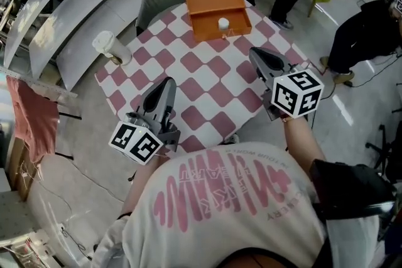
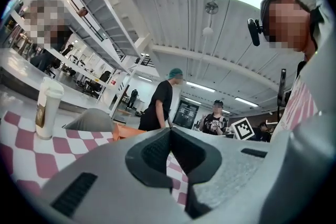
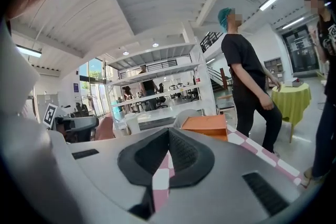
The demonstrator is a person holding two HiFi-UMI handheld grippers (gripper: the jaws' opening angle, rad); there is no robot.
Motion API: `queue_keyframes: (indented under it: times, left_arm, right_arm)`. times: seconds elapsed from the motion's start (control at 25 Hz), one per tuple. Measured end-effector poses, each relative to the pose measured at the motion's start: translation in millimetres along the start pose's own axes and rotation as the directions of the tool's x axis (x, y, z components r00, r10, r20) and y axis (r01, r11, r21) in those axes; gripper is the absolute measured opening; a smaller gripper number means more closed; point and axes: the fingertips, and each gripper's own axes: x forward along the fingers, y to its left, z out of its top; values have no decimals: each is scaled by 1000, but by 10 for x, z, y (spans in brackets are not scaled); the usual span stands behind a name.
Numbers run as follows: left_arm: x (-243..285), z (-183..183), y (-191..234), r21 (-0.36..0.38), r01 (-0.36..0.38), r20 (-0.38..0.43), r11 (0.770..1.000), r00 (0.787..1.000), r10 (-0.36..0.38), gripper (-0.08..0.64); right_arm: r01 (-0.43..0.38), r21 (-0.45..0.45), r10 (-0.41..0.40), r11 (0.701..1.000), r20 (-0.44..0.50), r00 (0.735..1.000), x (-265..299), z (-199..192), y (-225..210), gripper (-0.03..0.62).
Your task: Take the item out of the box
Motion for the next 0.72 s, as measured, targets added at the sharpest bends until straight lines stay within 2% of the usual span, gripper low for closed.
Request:
queue_keyframes:
  times: [0.16,0.4,0.52,0.72]
  left_arm:
    - [26,-48,140,-28,-78,-1,997,997,78,8]
    - [-47,-78,433,-61,-208,11,976,978,209,8]
    - [-149,-88,550,-48,-273,8,961,962,274,8]
    - [-268,-150,746,-67,-359,4,931,933,360,8]
  right_arm:
    - [-45,11,46,999,-37,998,251,-8,-155,5]
    - [-95,13,96,995,-109,989,658,-130,-379,5]
    - [-105,11,106,994,-145,984,823,-218,-504,5]
    - [-104,-3,102,995,-205,973,1102,-367,-748,5]
